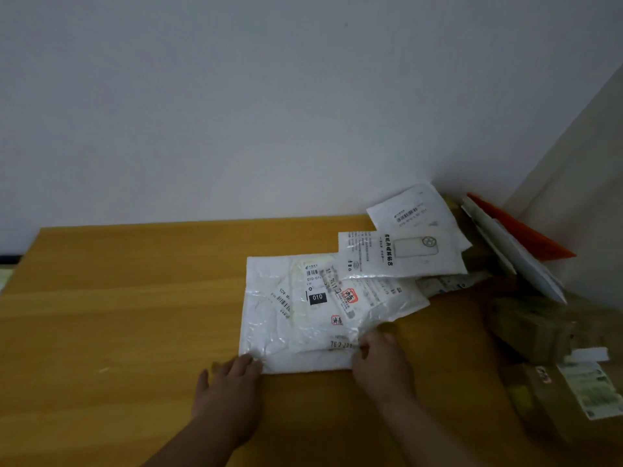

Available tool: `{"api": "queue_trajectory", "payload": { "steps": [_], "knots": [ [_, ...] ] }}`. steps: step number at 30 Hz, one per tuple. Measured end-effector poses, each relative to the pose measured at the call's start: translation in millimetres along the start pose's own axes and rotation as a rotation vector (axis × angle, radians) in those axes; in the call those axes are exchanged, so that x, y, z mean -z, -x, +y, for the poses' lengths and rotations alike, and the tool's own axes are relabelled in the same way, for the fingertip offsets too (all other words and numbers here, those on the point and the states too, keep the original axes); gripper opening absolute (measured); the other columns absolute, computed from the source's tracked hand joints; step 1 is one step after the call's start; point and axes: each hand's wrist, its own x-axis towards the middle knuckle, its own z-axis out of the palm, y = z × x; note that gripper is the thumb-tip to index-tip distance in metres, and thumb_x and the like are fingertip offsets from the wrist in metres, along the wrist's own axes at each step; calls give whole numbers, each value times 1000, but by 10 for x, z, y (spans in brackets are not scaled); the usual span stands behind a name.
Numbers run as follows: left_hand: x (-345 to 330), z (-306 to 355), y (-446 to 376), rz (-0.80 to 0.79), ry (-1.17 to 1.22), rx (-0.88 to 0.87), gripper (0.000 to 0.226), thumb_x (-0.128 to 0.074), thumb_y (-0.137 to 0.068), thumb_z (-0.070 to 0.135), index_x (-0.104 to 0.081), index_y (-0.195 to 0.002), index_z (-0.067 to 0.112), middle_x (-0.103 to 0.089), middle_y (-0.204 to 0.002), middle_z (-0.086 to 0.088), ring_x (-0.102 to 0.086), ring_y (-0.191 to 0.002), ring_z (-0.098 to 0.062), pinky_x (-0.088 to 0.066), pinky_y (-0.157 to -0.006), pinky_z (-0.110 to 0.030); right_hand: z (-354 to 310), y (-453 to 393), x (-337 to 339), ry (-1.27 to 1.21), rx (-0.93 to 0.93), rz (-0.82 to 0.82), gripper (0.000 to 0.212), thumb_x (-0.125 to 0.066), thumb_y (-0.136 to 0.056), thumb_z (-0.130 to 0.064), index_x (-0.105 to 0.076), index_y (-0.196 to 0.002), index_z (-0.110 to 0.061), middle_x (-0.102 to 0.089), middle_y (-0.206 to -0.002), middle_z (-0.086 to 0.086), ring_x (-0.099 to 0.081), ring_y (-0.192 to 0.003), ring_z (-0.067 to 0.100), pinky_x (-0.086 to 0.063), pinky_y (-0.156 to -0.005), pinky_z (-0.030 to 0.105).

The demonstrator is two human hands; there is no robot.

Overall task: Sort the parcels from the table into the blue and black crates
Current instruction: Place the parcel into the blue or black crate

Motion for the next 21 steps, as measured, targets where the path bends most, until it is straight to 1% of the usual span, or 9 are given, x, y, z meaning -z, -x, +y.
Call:
{"api": "queue_trajectory", "payload": {
  "steps": [2, 5, 10, 11, 12, 14, 16, 18, 21],
  "knots": [
    [-60, -113, 124, -17, 14, 38, 57, -30, -100, 33, -11, -154, 35, -4, -162, 14, -7, -149, -17, -8, -119, -51, -78, 45, -22, -44, -1, 80, 6, -52, -93, -28, -52, -90, -23, -54, -98, -3, -52, -80, 12, -47, -67, 29],
    [-106, -332, 267, -29, 11, 67, 59, -29, -99, 32, -9, -155, 34, -1, -162, 16, -4, -149, -14, -7, -119, -52, -220, 128, -29, -77, -3, 123, 12, -56, -91, -28, -47, -85, -23, -53, -96, -1, -52, -78, 14, -41, -62, 27],
    [-74, -752, 304, -38, -51, 88, 59, -27, -99, 33, -7, -155, 31, -1, -162, 15, 1, -150, -13, -2, -118, -55, -603, 269, -57, 103, 250, 97, 10, -53, -90, -28, -47, -83, -25, -49, -94, -5, -51, -85, 15, -43, -74, 31],
    [-48, -848, 288, -37, -64, 95, 59, -26, -99, 34, -7, -156, 30, -1, -163, 14, 2, -150, -14, -1, -118, -55, -706, 300, -92, 132, 288, 69, 5, -52, -91, -29, -51, -87, -25, -50, -98, -4, -51, -90, 16, -42, -79, 32],
    [-28, -957, 269, -36, -81, 103, 60, -25, -99, 36, -7, -156, 29, -1, -163, 13, 2, -150, -15, 0, -118, -56, -813, 339, -143, 153, 311, 40, 8, -51, -91, -30, -55, -96, -25, -52, -105, -4, -51, -98, 18, -41, -85, 33],
    [21, -1197, 249, -39, -100, 131, 61, -22, -100, 40, -4, -156, 27, 3, -164, 11, 5, -151, -18, 2, -117, -57, -1020, 418, -269, 198, 356, -32, 27, -49, -92, -34, -57, -117, -27, -48, -123, -5, -45, -115, 18, -36, -99, 36],
    [51, -1473, 233, -51, -109, 164, 63, -19, -100, 45, 0, -156, 25, 9, -164, 8, 8, -151, -21, 3, -116, -59, -1206, 519, -426, 246, 400, -102, 36, -47, -92, -35, -51, -128, -28, -42, -135, -6, -37, -124, 19, -30, -106, 37],
    [81, -1751, 204, -51, -97, 210, 65, -18, -100, 52, 2, -156, 27, 13, -163, 6, 10, -150, -23, 3, -116, -60, -1353, 634, -604, 292, 402, -207, 44, -49, -89, -38, -46, -133, -30, -33, -146, -3, -28, -133, 22, -24, -111, 40],
    [109, -2046, 159, -1, 102, 327, 66, -23, -97, 58, -2, -155, 34, 11, -164, 4, 1, -150, -26, -6, -117, -56, -1512, 758, -809, 328, 320, -364, 60, -51, -87, -49, -33, -142, -35, -10, -161, -3, -7, -146, 30, -10, -117, 49]
  ]
}}
